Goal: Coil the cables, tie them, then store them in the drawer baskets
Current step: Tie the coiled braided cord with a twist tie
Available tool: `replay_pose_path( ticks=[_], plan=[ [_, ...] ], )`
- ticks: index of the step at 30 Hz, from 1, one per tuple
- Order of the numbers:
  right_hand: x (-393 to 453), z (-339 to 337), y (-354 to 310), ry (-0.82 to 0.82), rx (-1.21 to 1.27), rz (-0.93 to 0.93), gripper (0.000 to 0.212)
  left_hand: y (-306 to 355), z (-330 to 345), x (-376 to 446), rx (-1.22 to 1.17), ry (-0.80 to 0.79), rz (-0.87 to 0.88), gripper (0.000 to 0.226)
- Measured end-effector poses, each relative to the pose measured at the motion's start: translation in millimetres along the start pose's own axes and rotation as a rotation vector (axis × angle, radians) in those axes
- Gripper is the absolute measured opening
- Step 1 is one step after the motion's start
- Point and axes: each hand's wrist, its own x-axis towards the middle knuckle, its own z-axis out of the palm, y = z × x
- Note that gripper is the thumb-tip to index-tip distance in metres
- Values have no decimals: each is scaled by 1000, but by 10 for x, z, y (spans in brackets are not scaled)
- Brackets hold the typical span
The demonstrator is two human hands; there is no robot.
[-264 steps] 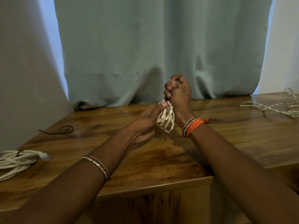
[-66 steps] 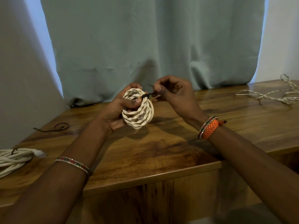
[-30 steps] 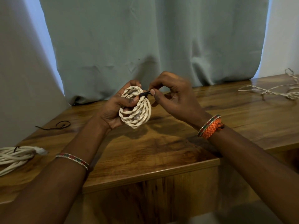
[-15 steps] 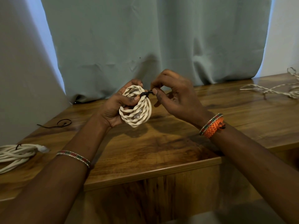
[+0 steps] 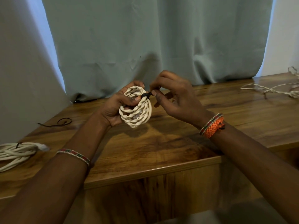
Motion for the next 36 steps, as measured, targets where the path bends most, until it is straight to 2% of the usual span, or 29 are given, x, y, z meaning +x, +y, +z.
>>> replay_pose_path(
  ticks=[9,13,16,22,30,36],
  plan=[
    [-26,33,39,25,48,32,6,-57,3,30,26,13,-45,53],
    [-13,47,62,88,184,189,9,-39,34,34,-5,42,-9,59],
    [9,40,80,65,323,336,16,14,36,14,4,66,33,70],
    [5,32,93,22,490,384,15,-2,38,16,25,62,30,66],
    [16,37,109,77,437,411,18,-24,2,50,1,61,29,60],
    [17,58,117,118,402,399,19,1,7,31,-15,64,60,64]
  ],
)
